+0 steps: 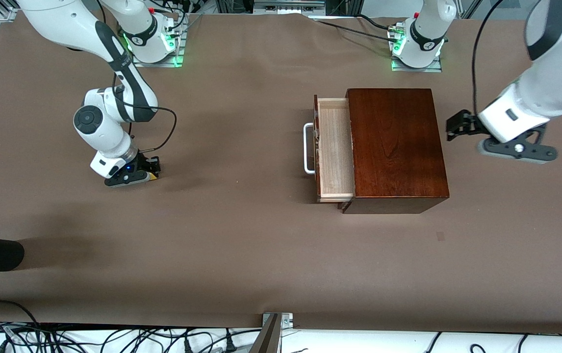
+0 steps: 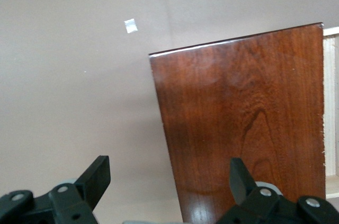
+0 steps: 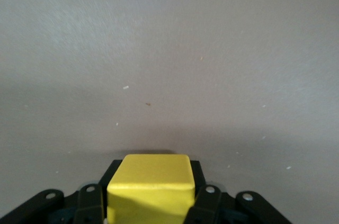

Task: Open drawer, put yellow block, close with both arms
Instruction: 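Grasp the yellow cube with the right gripper while the left gripper withdraws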

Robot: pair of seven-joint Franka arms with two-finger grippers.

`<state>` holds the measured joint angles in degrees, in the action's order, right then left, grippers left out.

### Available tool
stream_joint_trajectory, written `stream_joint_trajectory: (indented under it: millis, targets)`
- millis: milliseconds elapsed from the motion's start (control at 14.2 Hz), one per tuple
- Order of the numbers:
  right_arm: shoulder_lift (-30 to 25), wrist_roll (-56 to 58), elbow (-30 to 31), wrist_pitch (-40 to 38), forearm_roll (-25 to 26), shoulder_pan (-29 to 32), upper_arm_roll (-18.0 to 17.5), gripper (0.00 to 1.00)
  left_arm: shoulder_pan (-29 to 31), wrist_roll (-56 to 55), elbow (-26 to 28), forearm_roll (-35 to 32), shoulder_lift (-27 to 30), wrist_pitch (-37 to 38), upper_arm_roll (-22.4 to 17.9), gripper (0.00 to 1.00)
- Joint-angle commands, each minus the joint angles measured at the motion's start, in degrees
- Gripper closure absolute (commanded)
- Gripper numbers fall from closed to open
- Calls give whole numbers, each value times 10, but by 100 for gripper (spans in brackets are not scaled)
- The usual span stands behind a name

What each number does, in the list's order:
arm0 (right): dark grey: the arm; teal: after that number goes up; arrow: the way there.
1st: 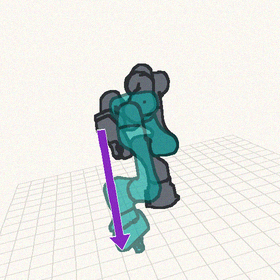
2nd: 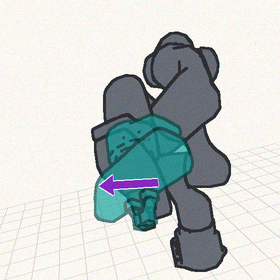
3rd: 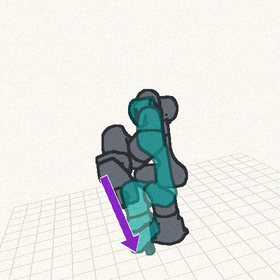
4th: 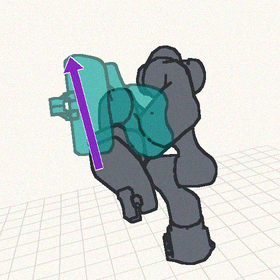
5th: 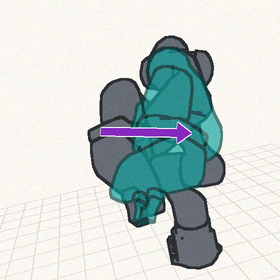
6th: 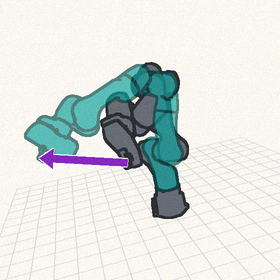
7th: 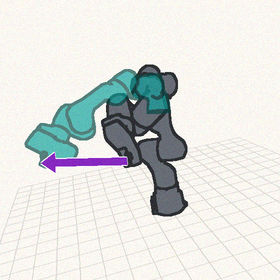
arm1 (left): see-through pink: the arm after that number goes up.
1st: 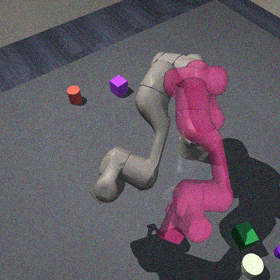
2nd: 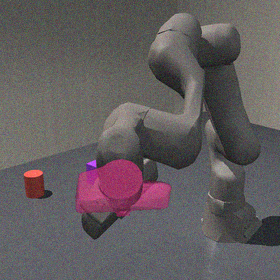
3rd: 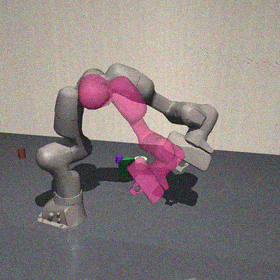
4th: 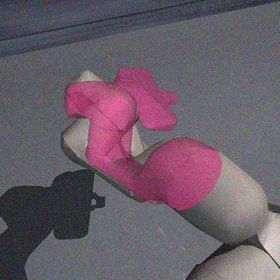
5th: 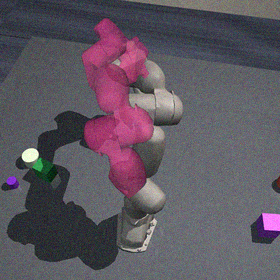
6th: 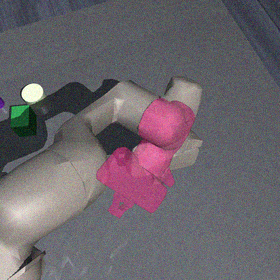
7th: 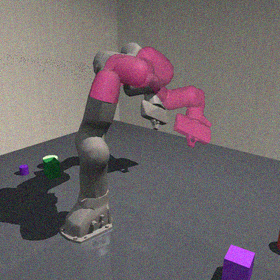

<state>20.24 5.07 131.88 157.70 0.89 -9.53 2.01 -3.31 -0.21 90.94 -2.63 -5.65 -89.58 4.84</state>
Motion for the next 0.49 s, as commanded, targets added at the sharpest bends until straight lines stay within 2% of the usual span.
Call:
stream_joint_trajectory:
  millis: [0,141,422]
  targets:
    - [-63,18,-12,-75,3,4,-15,100,0,13,75,19,56,-58,-11,0]
    - [-75,18,-70,-169,3,4,-45,100,1,13,93,19,64,-64,-24,0]
    - [-67,14,-215,-332,3,-6,-126,100,1,8,97,25,73,-64,-35,0]
